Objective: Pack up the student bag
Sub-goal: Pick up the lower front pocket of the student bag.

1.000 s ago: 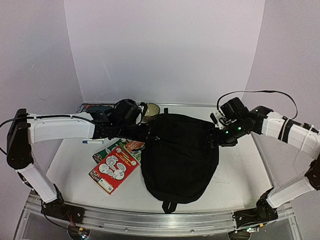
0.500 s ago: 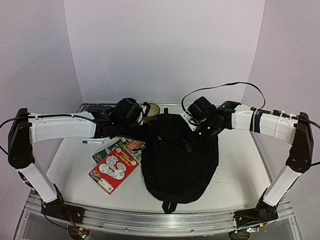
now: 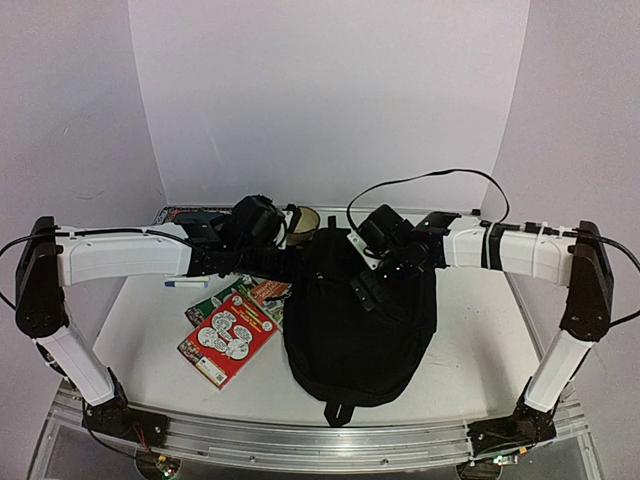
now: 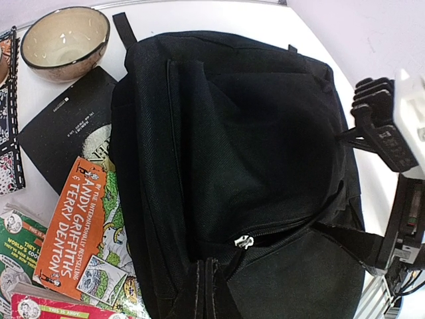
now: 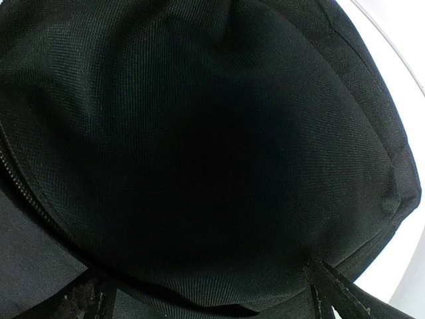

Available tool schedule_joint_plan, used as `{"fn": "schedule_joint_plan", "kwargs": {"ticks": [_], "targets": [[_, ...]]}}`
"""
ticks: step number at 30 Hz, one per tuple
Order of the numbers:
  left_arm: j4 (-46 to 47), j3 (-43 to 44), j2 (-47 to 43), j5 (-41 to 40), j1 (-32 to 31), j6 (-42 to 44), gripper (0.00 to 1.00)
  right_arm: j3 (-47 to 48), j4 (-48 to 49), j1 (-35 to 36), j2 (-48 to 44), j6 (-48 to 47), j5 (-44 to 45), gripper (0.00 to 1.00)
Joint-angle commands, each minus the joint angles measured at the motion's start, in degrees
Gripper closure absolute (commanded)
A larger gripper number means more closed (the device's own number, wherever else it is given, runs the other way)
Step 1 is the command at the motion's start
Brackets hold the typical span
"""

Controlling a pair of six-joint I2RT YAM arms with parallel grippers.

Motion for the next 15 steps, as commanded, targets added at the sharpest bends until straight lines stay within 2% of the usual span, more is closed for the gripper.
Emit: {"fn": "schedule_joint_plan", "kwargs": {"ticks": [1,6,15], "targets": [[1.59,1.13,-3.55,0.31,0.27,-0.77,1.00,3.57,-0.16,0.37,-1.92,0.64,-3.83,0.02],[1.56,1.35,-3.80,0.14,0.28,-0.74,1.00,3.76,0.91,0.44,-3.58,-0.24,-6.79,0.02],[1.52,1.55,-4.04,0.28,0.25,-0.63,1.00,1.94,1.96,0.43,-0.79,-3.75,-0.42,0.02]]}}
